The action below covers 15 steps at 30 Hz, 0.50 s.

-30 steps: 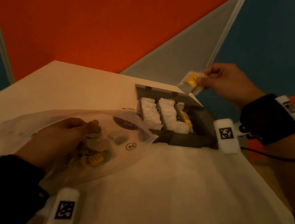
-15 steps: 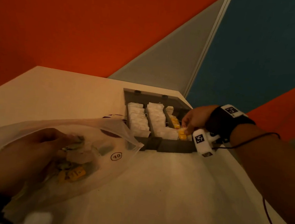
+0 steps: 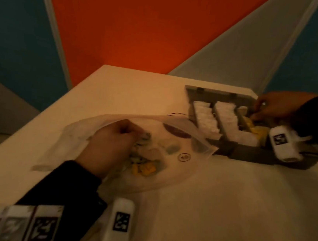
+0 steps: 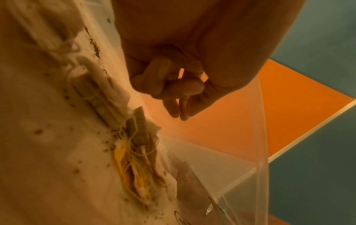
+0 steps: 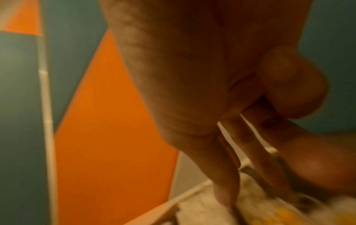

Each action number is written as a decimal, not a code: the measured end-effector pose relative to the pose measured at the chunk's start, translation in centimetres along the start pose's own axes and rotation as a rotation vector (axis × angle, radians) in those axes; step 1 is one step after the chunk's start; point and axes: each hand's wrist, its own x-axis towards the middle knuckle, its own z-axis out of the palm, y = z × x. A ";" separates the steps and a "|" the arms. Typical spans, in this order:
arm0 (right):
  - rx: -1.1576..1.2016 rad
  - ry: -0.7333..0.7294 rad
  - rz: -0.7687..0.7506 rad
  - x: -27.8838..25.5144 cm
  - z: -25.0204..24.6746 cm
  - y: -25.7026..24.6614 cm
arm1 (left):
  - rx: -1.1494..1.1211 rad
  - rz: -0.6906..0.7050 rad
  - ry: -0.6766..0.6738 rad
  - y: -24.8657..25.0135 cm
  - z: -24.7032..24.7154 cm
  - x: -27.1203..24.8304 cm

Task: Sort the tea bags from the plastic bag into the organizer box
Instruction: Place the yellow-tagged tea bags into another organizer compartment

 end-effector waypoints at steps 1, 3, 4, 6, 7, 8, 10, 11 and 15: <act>0.002 0.066 -0.023 -0.9 -0.9 -1.0 | 0.028 0.015 0.014 0.0 0.0 0.1; 0.017 0.167 -0.095 -3.2 -2.6 -3.3 | 0.072 0.035 0.029 0.1 0.0 0.2; 0.024 0.203 -0.148 -4.8 -3.1 -4.7 | 0.091 0.052 0.029 0.2 0.0 0.2; 0.072 0.243 -0.261 -8.7 -3.5 -7.9 | 0.120 0.088 0.030 0.4 0.0 0.2; 0.106 0.250 -0.313 -10.9 -3.4 -9.6 | 0.131 0.111 0.035 0.5 -0.1 0.2; 0.137 0.235 -0.349 -13.2 -3.1 -11.4 | 0.143 0.135 0.043 0.5 -0.2 0.2; 0.186 0.137 -0.439 -17.2 -1.8 -14.3 | 0.169 0.168 0.057 0.5 -0.3 0.3; 0.198 0.060 -0.481 -18.4 -0.8 -15.4 | 0.178 0.174 0.061 0.6 -0.4 0.4; 0.217 -0.149 -0.563 -19.5 4.0 -18.2 | 0.211 0.188 0.085 0.6 -0.6 0.5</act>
